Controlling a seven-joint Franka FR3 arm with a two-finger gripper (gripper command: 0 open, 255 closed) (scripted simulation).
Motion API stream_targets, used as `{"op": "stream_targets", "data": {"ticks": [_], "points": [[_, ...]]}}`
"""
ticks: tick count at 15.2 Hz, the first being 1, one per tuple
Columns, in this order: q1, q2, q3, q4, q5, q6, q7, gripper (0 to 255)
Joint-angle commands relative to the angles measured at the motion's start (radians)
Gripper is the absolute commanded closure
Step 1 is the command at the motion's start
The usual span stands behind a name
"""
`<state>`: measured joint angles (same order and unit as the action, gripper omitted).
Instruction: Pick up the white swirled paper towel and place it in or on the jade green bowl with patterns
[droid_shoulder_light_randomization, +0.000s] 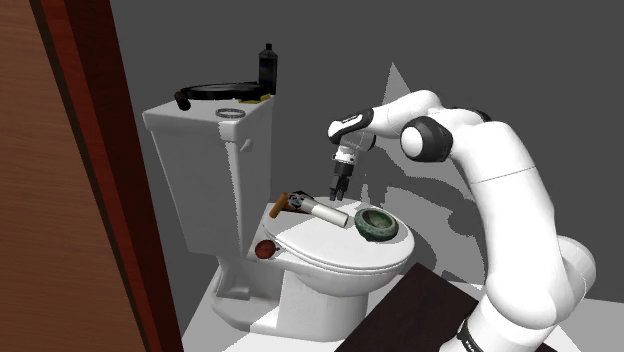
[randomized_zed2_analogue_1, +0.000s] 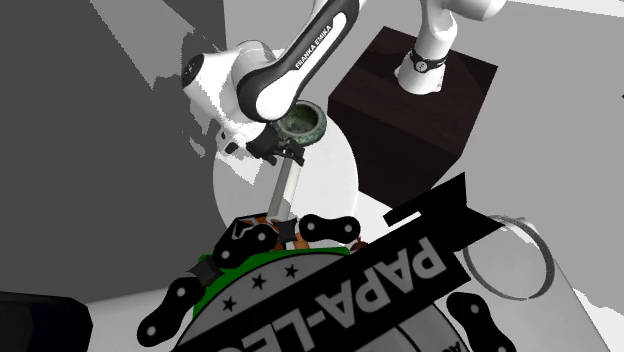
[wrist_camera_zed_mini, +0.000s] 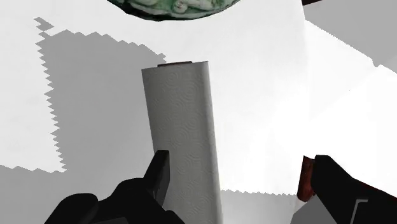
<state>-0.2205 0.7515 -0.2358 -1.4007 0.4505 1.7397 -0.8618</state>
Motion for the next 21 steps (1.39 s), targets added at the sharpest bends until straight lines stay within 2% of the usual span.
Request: {"op": "stream_targets", "data": {"ticks": [1, 4, 12, 20, 21], "points": [[-0.028, 0.102, 0.015, 0.134, 0.013, -0.044, 0.003, 0], [-0.078, 0.287, 0.041, 0.393, 0.026, -0.129, 0.024, 0], [-0.048, 0.272, 0.045, 0.273, 0.038, -0.027, 0.002, 0], [-0.048, 0.272, 0.045, 0.272, 0.038, -0.027, 0.002, 0], [-0.048, 0.272, 0.045, 0.272, 0.038, -0.027, 0.002, 255]]}}
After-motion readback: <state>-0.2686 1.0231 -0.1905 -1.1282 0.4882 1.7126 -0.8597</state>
